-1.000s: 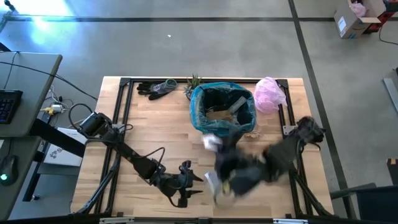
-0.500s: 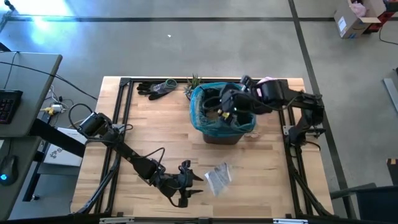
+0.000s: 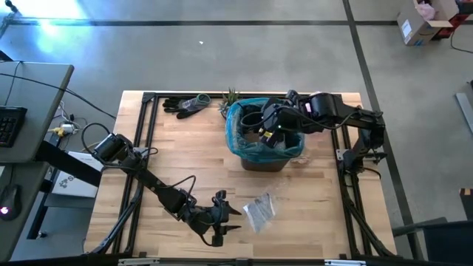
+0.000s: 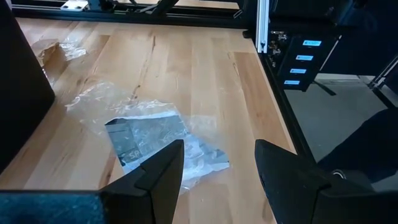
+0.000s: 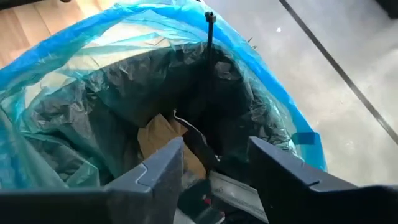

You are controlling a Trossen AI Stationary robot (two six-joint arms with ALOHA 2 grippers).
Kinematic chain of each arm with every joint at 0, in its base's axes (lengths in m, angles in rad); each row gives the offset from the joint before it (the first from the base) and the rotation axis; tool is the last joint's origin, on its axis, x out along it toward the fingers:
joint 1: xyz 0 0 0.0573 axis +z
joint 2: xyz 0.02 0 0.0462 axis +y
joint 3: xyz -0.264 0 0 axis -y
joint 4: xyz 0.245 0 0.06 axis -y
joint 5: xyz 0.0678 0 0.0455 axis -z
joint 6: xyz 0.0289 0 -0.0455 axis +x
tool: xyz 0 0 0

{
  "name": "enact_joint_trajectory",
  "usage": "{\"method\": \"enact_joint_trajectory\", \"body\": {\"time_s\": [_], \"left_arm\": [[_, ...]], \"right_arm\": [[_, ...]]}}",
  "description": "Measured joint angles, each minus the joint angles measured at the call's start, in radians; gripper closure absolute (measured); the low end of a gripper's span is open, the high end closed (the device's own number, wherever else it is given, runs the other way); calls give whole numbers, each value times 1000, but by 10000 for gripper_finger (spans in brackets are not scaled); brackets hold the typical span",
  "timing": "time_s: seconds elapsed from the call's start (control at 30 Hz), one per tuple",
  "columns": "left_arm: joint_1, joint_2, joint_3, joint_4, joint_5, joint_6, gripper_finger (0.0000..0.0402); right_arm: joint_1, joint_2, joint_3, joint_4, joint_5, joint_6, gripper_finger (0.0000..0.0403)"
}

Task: Place trash/remove bag and relplace
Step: Put the transparent plastic into the trash bin

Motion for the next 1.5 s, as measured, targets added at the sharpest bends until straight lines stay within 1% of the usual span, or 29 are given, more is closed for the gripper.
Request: {"method": "enact_joint_trajectory", "body": {"time_s": [0.13, 0.23, 0.33, 0.43, 0.5, 0.63, 0.83, 0.93, 1.07, 1.17, 1.27, 1.33, 1.4, 1.5], "left_arm": [[0, 0, 0, 0, 8, -8, 219], [0, 0, 0, 10, 48, 7, 219], [2, 0, 0, 32, 86, 37, 219], [12, 0, 0, 39, 90, 63, 220], [23, 0, 0, 51, 92, 80, 219], [50, 6, 0, 92, 127, 128, 219], [113, 72, 2, 194, 209, 177, 219], [147, 120, 35, 185, 224, 178, 219], [182, 206, 101, 178, 292, 218, 219], [187, 279, 173, 103, 285, 273, 219], [191, 337, 244, 17, 265, 294, 219], [196, 362, 278, -16, 279, 297, 219], [204, 384, 301, -32, 299, 299, 219], [211, 404, 316, -63, 301, 296, 219]], "right_arm": [[43, 0, 0, 1, 37, 17, 222], [97, 0, 0, 18, 54, 22, 218], [177, 0, 0, 55, 55, 36, 217], [276, 2, 0, 83, 55, 75, 217], [347, 12, 0, 87, 57, 117, 217], [495, 62, 0, 84, 112, 239, 217], [679, 214, 0, 69, 236, 431, 217], [742, 303, 0, 68, 263, 535, 217], [802, 416, 0, 46, 259, 670, 217], [836, 474, 0, 12, 238, 778, 218], [871, 504, 0, -20, 218, 868, 218], [895, 512, 0, -42, 210, 919, 218], [920, 514, 0, -49, 209, 963, 218], [949, 513, 0, -49, 229, 995, 218]]}}
